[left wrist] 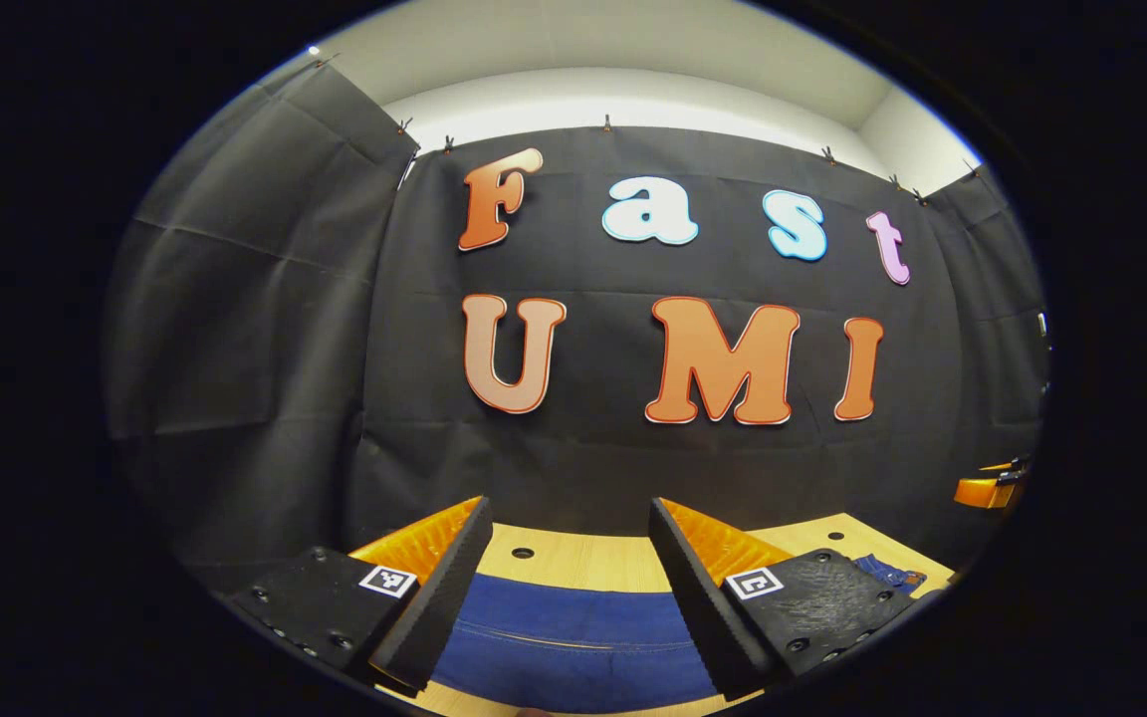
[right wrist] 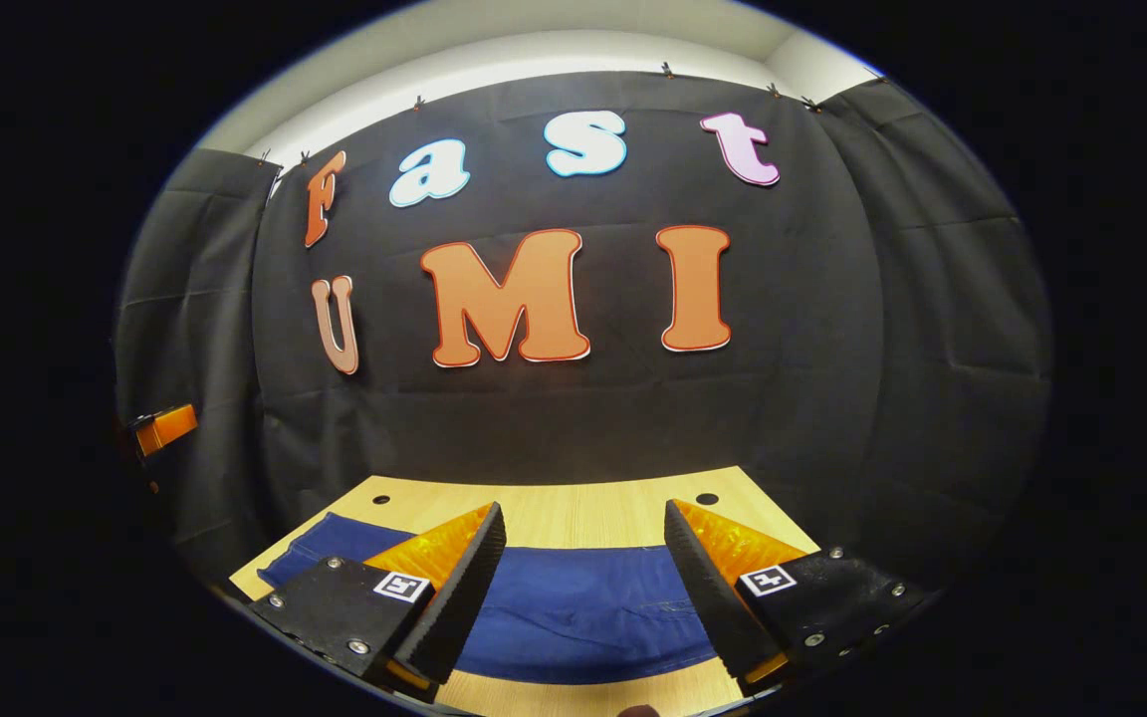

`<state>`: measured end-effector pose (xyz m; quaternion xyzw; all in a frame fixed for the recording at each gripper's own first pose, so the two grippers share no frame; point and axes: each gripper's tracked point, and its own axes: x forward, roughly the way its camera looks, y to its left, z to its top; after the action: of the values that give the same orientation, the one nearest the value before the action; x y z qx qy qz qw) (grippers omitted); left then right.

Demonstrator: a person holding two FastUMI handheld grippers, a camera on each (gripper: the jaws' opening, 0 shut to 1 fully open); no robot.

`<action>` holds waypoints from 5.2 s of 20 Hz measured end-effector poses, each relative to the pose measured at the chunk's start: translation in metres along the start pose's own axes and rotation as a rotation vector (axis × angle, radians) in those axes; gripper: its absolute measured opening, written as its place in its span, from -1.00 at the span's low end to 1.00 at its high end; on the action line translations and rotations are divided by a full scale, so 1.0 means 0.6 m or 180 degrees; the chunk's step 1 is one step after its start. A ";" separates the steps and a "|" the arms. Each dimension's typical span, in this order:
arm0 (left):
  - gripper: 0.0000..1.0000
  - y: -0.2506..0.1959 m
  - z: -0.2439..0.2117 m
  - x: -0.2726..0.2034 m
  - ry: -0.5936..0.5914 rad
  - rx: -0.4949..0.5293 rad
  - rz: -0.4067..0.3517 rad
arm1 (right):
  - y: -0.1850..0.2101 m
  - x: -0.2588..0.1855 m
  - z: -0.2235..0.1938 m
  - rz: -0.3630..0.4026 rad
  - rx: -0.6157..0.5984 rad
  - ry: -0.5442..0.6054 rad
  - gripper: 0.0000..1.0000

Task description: Grasp the waist and the cuffs of the jeans and fold them to make the two legs overlap; first hold the waist and fold one-third of the jeans toward the cuffs, then hold the cuffs and fold the remaining one-third in the same direction to finish folding.

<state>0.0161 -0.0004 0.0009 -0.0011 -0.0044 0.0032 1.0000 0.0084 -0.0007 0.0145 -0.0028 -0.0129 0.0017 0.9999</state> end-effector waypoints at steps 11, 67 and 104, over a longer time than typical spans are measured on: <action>0.94 0.036 -0.072 0.011 0.0119 0.0721 0.0043 | 0.004 0.009 -0.029 0.0023 -0.0002 0.0146 0.95; -0.82 0.114 -0.716 0.128 0.1699 0.4978 -0.1751 | -0.156 0.047 -0.193 -0.0405 -0.1549 0.0955 0.95; -0.82 0.098 -0.685 0.156 0.1983 0.5212 -0.1553 | -0.326 0.113 -0.537 0.1438 -0.5380 0.1991 -0.65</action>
<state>0.1131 0.0579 -0.4093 0.7099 0.2695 -0.2069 0.6169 0.0853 -0.1980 -0.3047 -0.7333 0.2612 0.1857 0.5997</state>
